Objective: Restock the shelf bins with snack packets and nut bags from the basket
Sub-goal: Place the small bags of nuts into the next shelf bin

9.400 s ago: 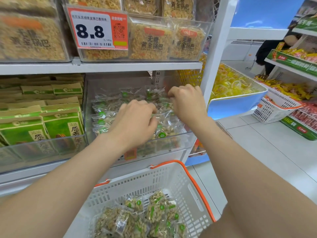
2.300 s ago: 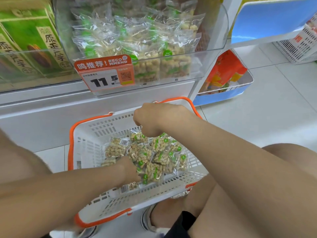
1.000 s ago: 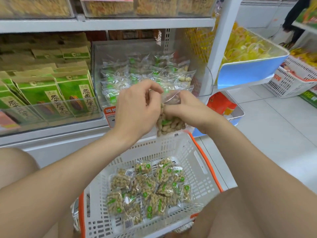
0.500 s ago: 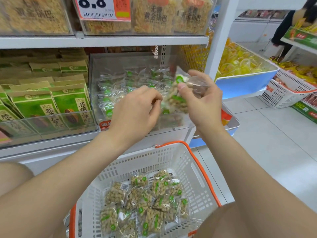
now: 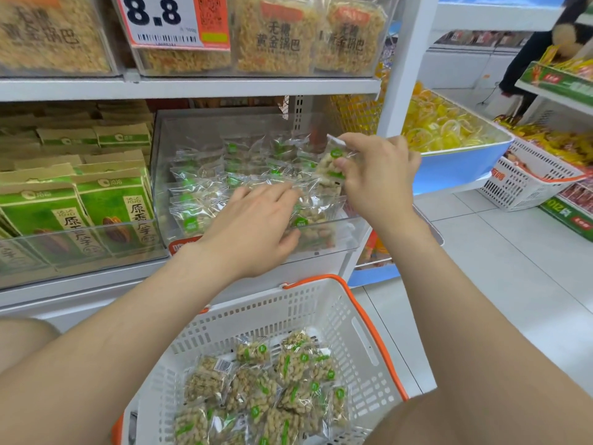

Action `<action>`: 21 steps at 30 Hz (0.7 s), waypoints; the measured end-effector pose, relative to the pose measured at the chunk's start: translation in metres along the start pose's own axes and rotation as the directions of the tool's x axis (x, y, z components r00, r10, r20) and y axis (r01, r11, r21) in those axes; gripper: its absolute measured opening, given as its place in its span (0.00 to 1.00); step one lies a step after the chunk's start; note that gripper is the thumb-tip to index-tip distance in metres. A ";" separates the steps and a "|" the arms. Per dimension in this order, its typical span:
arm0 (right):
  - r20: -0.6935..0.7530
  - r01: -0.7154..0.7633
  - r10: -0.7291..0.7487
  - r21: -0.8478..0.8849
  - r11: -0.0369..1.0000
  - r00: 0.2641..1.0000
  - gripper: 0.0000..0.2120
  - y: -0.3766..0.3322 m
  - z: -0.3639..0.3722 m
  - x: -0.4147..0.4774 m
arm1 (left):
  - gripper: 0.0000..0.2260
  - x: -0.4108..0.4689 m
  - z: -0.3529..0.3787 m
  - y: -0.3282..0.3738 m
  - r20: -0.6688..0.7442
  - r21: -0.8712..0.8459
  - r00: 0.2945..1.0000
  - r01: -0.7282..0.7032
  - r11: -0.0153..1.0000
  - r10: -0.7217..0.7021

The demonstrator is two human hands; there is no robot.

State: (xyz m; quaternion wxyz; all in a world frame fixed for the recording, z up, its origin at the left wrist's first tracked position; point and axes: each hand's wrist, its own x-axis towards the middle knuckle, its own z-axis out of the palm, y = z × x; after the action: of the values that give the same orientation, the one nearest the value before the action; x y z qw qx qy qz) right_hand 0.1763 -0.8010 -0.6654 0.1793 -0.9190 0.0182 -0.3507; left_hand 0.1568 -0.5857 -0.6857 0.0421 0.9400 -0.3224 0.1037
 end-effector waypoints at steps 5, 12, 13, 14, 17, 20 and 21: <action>0.096 0.089 -0.072 -0.193 0.977 0.993 0.06 0.002 -0.002 0.012 | 0.24 0.004 0.004 0.000 0.006 0.051 1.000 -0.010 0.999 0.010; 0.184 0.223 -0.212 -0.041 0.974 0.960 0.19 0.004 -0.006 0.021 | 0.19 0.006 0.003 0.001 0.003 0.009 1.000 -0.011 1.000 0.011; 0.278 0.233 -0.204 -0.076 0.970 0.939 0.18 0.005 -0.005 0.020 | 0.19 0.006 0.002 0.002 0.006 -0.001 1.000 -0.012 1.000 0.012; 0.343 0.228 -0.181 -0.102 0.968 0.922 0.17 0.007 -0.004 0.019 | 0.18 0.006 0.001 0.003 0.011 -0.013 1.000 -0.013 1.000 0.013; 0.377 0.203 -0.141 -0.130 0.971 0.916 0.21 0.011 0.000 0.017 | 0.17 0.006 -0.001 0.004 0.011 -0.039 1.000 -0.026 0.999 0.026; 0.409 0.238 -0.163 -0.139 0.961 0.898 0.22 0.005 -0.001 0.020 | 0.17 0.006 -0.002 0.005 0.009 -0.062 0.999 -0.030 0.998 0.030; 0.422 0.242 -0.163 -0.141 0.960 0.892 0.22 0.004 -0.001 0.021 | 0.16 0.006 -0.002 0.004 0.012 -0.072 1.000 -0.027 0.997 0.028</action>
State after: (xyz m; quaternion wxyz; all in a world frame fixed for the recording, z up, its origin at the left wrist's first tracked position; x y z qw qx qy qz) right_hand 0.1916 -0.8082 -0.6521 0.0532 -0.9813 -0.0825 -0.1658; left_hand 0.1585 -0.5927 -0.6823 0.0723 0.9339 -0.3392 0.0868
